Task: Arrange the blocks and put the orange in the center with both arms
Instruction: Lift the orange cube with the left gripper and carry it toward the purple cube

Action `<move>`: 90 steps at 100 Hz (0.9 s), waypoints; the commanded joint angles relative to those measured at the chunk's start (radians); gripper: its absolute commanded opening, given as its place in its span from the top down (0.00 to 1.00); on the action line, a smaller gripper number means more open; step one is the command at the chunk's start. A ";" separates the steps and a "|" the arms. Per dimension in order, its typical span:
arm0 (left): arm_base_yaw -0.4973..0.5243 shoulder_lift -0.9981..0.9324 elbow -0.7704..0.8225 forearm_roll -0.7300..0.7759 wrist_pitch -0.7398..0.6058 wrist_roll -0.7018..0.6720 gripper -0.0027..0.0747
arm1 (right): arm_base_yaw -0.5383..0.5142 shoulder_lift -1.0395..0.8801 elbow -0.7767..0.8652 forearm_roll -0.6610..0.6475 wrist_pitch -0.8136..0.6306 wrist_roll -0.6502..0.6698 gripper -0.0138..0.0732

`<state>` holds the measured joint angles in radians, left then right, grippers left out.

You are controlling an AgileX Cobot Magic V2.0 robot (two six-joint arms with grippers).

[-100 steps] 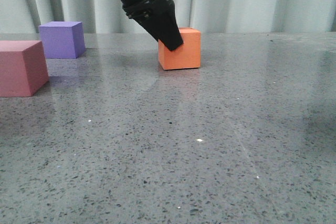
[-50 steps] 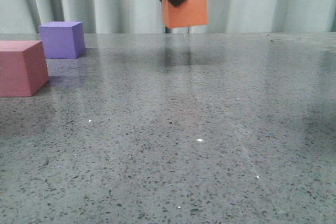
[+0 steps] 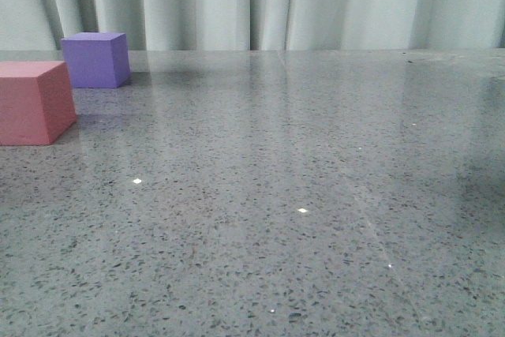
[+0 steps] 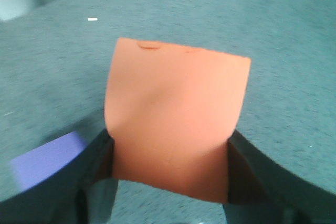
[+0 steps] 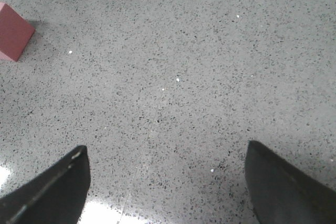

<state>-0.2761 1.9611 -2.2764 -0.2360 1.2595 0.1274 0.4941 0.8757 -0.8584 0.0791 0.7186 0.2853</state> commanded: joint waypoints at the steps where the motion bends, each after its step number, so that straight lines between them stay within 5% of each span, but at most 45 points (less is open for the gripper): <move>1: 0.004 -0.114 0.001 0.090 -0.001 -0.084 0.82 | -0.004 -0.011 -0.027 -0.001 -0.067 -0.002 0.15; 30: 0.004 -0.266 0.210 0.401 -0.001 -0.349 0.82 | -0.004 -0.011 -0.027 -0.001 -0.072 -0.002 0.15; 90: 0.002 -0.296 0.568 0.410 -0.089 -0.552 0.82 | -0.004 -0.011 -0.027 -0.001 -0.072 -0.002 0.15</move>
<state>-0.2719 1.7150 -1.7117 0.1778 1.2392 -0.4027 0.4941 0.8757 -0.8584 0.0791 0.7131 0.2859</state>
